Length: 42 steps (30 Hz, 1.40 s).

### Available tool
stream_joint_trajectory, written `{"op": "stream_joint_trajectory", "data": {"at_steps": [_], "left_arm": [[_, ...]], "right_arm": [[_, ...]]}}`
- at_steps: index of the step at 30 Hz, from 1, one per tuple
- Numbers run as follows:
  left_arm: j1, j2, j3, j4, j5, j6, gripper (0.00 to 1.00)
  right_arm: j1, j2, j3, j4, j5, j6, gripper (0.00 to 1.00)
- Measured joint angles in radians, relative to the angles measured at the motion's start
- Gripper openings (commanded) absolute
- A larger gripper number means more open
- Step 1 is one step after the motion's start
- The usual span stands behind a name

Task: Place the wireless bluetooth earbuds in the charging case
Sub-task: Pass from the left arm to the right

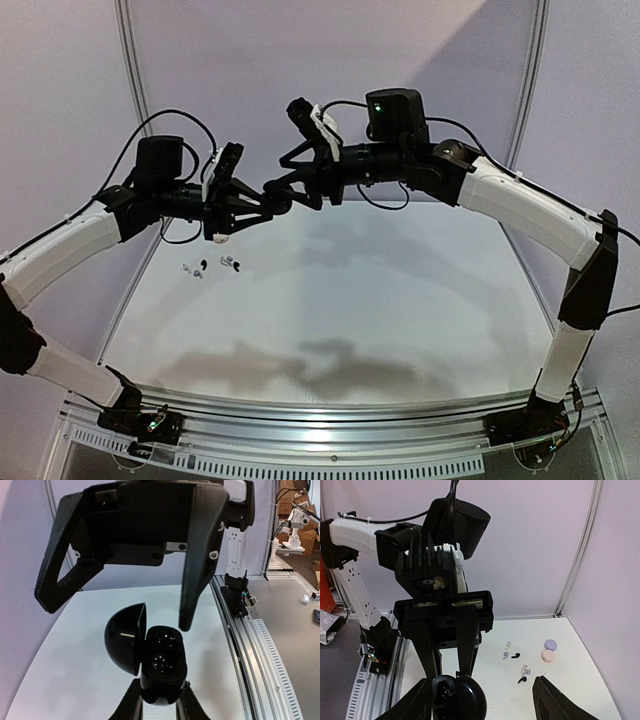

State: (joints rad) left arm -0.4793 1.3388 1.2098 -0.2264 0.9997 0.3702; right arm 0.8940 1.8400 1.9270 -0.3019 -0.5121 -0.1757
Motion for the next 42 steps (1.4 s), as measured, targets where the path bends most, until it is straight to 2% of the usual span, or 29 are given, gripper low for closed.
{"op": "stream_joint_trajectory", "data": {"at_steps": [8, 15, 18, 25, 28, 34, 38, 42], "left_arm": [[0.004, -0.005, -0.018, 0.063, 0.018, -0.069, 0.0], [0.016, -0.022, -0.069, 0.164, 0.017, -0.159, 0.0], [0.026, -0.039, -0.109, 0.244, 0.013, -0.22, 0.0], [0.031, -0.052, -0.156, 0.408, 0.011, -0.361, 0.0], [0.031, -0.054, -0.171, 0.469, 0.006, -0.424, 0.0], [0.032, -0.056, -0.179, 0.557, -0.006, -0.515, 0.0], [0.034, -0.056, -0.181, 0.584, -0.023, -0.546, 0.0], [0.04, -0.056, -0.192, 0.601, -0.045, -0.577, 0.0]], "right_arm": [[-0.013, -0.002, -0.038, 0.07, -0.052, 0.068, 0.69], [-0.025, -0.04, -0.161, 0.157, -0.063, 0.147, 0.77], [-0.036, -0.071, -0.228, 0.224, -0.063, 0.195, 0.77], [-0.056, -0.103, -0.287, 0.361, -0.071, 0.288, 0.58], [-0.056, -0.1, -0.293, 0.412, -0.091, 0.332, 0.56], [-0.056, -0.074, -0.312, 0.531, -0.13, 0.413, 0.59], [-0.056, -0.06, -0.319, 0.557, -0.138, 0.432, 0.66], [-0.056, -0.058, -0.328, 0.57, -0.144, 0.434, 0.68]]}}
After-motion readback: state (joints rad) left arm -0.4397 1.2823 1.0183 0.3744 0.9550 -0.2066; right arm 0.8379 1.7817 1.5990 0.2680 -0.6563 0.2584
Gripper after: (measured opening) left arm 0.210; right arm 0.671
